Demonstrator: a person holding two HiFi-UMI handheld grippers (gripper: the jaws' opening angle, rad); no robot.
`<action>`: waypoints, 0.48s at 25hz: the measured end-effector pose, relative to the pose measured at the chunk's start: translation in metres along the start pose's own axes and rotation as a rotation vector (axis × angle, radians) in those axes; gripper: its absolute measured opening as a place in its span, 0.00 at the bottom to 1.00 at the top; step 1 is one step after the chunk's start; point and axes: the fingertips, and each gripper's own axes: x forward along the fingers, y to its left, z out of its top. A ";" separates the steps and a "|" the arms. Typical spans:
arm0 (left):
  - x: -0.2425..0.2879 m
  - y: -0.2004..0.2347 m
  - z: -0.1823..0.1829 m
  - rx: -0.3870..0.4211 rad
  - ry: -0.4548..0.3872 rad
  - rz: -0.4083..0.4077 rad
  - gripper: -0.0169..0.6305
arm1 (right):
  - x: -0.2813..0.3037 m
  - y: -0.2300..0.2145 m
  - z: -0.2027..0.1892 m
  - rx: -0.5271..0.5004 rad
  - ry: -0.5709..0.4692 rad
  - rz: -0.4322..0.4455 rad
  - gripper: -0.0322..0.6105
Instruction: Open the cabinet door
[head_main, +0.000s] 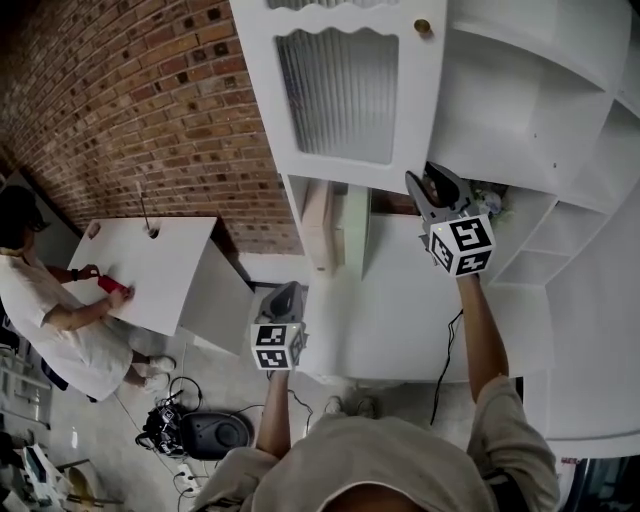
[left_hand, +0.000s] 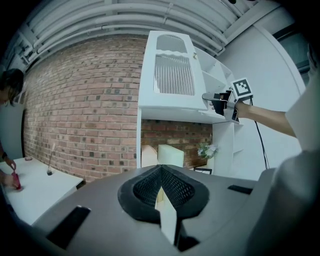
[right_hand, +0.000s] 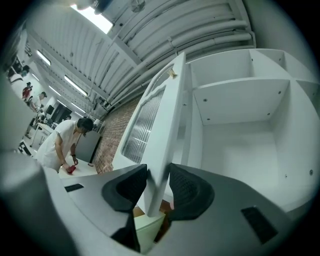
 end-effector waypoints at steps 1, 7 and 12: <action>-0.004 0.000 -0.002 0.000 0.002 0.008 0.07 | -0.002 0.002 0.001 0.002 -0.005 0.004 0.29; -0.029 0.003 -0.011 -0.002 0.004 0.049 0.07 | -0.016 0.015 0.006 0.016 -0.027 0.023 0.26; -0.049 0.012 -0.008 0.003 -0.007 0.076 0.07 | -0.028 0.028 0.010 0.021 -0.029 0.025 0.25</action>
